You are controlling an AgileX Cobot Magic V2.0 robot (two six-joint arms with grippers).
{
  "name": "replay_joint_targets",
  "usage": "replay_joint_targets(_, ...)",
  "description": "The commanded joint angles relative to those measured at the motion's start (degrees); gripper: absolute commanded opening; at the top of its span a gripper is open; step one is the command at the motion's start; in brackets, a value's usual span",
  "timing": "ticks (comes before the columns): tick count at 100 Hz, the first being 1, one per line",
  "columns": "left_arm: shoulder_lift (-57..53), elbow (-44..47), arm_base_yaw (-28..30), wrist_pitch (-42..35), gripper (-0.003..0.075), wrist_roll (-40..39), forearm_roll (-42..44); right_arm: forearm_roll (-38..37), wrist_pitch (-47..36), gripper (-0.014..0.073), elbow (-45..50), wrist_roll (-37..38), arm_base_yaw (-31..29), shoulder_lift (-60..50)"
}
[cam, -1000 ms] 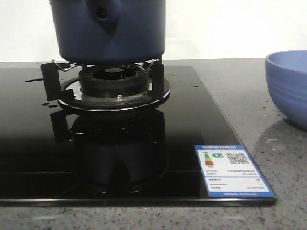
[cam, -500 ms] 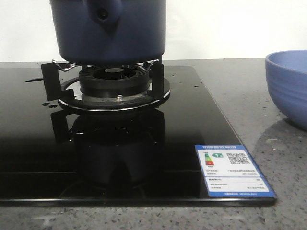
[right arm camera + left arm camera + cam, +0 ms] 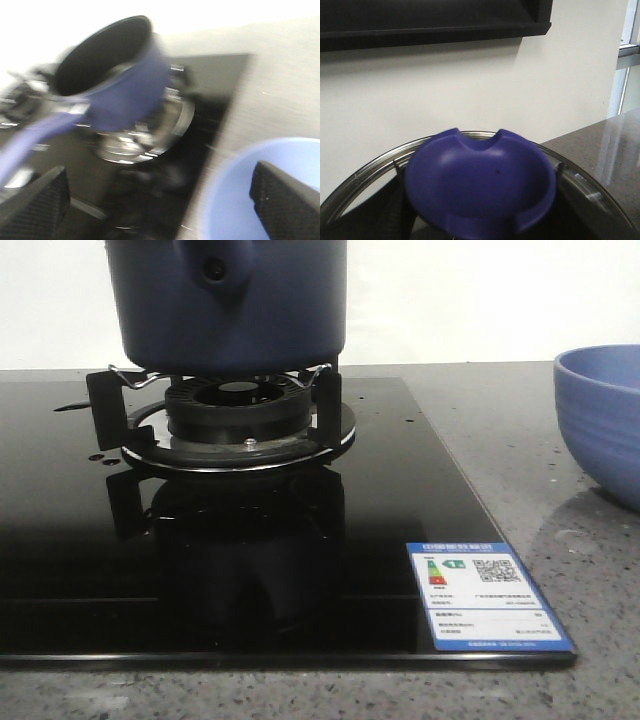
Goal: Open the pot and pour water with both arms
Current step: 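Grasp the rim of the light blue bowl with the right gripper, then lift the light blue bowl with the right gripper toward the pot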
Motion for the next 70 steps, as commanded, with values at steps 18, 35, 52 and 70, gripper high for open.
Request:
replay_joint_targets(18,-11.78,7.68,-2.01,-4.63,0.0261,-1.50,-3.21,-26.55,15.49,0.0665,-15.49,24.72,-4.83,10.89)
replay_joint_targets(35,-13.82,8.15,-3.89,-7.55,0.0261,-1.50,-3.21,-27.02,16.59,0.0536,-15.63,24.72,-6.99,17.92)
replay_joint_targets(52,-13.94,8.15,-3.89,-8.19,0.0261,-1.50,-3.21,-27.05,16.28,0.0428,-13.13,24.72,-9.05,22.51)
replay_joint_targets(70,-13.94,8.15,-3.89,-8.69,0.0261,-1.50,-3.31,-26.52,12.13,0.0416,-7.54,24.72,-9.18,23.23)
